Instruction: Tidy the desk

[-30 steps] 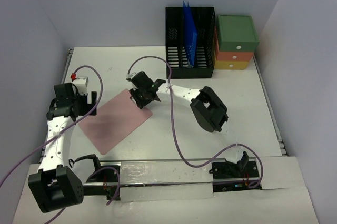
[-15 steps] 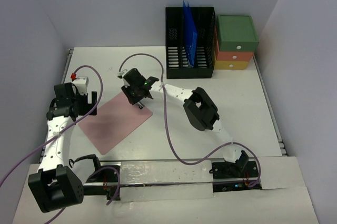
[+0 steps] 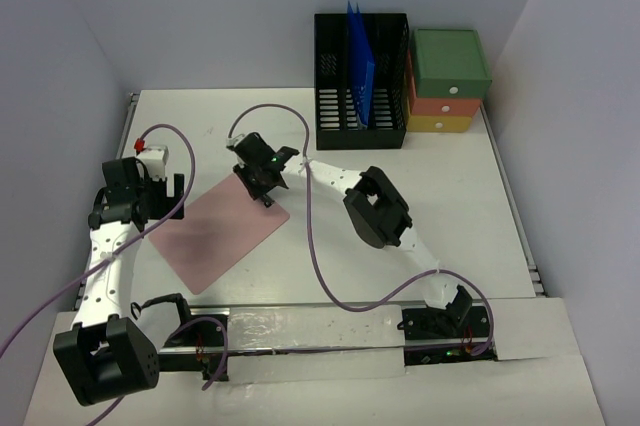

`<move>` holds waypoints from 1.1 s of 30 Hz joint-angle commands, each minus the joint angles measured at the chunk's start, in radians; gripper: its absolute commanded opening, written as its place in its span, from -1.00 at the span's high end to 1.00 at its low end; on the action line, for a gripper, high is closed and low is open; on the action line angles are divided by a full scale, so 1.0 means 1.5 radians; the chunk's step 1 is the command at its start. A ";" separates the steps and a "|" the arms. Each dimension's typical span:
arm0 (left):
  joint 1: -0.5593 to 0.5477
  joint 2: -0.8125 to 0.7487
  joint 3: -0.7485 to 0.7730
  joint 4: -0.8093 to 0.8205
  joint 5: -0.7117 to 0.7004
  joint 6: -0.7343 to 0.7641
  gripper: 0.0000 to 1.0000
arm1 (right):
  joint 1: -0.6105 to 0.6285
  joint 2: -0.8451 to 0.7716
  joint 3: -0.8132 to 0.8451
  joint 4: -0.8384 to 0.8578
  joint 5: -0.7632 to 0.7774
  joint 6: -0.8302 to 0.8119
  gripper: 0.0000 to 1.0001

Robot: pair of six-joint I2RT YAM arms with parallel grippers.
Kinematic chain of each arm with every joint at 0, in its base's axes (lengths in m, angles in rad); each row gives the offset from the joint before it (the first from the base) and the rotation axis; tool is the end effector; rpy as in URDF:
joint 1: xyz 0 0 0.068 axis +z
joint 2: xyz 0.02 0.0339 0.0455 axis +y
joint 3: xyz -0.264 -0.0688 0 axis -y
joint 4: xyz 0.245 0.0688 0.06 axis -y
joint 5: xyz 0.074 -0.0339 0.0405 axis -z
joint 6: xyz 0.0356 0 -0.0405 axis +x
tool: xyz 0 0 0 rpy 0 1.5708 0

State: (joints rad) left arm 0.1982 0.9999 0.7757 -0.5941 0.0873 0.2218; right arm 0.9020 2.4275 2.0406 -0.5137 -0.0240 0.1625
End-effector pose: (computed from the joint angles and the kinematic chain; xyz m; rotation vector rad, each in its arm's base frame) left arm 0.2010 0.0372 0.2598 0.0693 2.3861 0.0946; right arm 0.3324 0.4219 0.1636 -0.9260 2.3599 0.4742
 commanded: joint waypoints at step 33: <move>-0.247 -0.041 0.089 -0.109 0.104 0.161 -0.87 | -0.024 -0.214 -0.205 0.076 -0.141 0.145 1.00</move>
State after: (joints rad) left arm 0.0258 0.9428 0.8887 -0.7524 0.3397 0.4219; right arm 0.9135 2.1801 1.7443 -0.4745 -0.1375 0.3087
